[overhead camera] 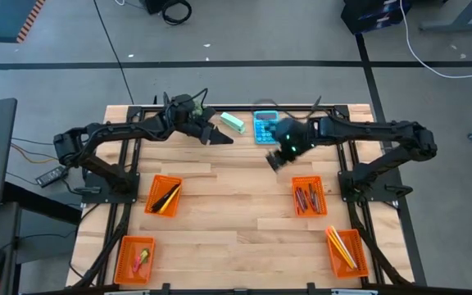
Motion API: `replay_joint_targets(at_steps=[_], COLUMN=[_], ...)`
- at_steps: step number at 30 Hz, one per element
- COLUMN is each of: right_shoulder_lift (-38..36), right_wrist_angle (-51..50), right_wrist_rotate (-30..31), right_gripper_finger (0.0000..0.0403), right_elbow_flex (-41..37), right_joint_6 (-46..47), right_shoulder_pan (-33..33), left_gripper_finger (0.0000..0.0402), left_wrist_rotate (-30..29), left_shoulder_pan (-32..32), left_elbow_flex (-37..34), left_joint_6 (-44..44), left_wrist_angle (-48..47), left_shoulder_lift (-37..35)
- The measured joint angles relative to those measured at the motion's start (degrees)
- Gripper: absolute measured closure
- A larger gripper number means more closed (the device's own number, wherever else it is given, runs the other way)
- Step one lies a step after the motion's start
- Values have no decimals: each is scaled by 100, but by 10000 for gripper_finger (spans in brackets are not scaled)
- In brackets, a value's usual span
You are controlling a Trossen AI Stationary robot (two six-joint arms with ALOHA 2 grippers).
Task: Sort crayons/erasers/pens/pencils in bins
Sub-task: Put the gray crayon into the top right orange basket
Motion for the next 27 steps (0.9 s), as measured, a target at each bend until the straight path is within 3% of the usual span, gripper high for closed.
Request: replay_joint_targets(at_steps=[4,7,12,18,27], right_shoulder_lift=[-106,-142,-292,-711,-821], right_wrist_angle=[-1609,-2053,-1772,-516,-249], right_wrist_rotate=[-341,-410,-680,-512,-211], right_gripper_finger=[361,361,361,361,355], right_elbow_flex=[-3,-213,-1229,-2378,-3088], right_joint_6=[268,478,1169,2315,2681], right_shoulder_pan=[470,872,1467,1800,1887], left_gripper_finger=[293,299,303,304,327], left_wrist_rotate=[18,18,44,44,51], left_shoulder_pan=[138,211,283,287,276], left_elbow_flex=[0,0,0,0,0], left_joint_6=[0,57,104,111,88], left_wrist_angle=[2,4,9,20,16], left_shoulder_lift=[0,0,0,-33,-33])
